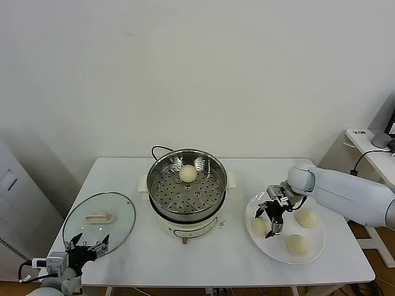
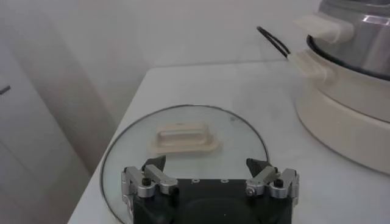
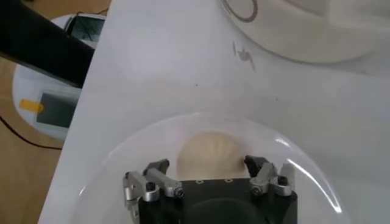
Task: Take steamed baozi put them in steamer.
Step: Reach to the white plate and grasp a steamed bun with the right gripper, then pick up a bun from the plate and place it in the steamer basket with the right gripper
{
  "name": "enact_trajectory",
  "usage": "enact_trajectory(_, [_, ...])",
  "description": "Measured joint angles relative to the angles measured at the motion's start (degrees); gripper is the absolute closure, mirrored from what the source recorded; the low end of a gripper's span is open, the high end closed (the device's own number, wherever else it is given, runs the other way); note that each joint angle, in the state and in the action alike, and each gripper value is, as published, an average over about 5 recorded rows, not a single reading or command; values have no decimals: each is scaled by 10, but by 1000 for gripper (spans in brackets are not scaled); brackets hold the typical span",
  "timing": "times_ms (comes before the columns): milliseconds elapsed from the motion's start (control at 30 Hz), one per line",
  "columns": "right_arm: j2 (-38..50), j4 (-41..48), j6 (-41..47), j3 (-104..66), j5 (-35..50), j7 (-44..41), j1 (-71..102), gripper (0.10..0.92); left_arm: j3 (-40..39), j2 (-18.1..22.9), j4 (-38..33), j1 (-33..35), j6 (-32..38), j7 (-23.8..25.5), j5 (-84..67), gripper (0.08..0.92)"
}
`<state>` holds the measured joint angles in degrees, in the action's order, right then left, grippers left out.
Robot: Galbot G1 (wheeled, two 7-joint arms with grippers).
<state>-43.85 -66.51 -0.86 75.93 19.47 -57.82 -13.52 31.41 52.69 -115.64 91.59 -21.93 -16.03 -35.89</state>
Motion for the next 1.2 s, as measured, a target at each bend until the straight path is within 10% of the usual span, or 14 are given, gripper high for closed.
enact_trajectory(333, [10, -8, 5, -3, 1, 3, -2, 556, 1, 2, -5, 2, -1, -1, 1, 177])
enact_trajectory(1200, [-16, -125, 98, 154, 257, 15, -334, 558, -5, 2, -9, -5, -6, -7, 2, 177])
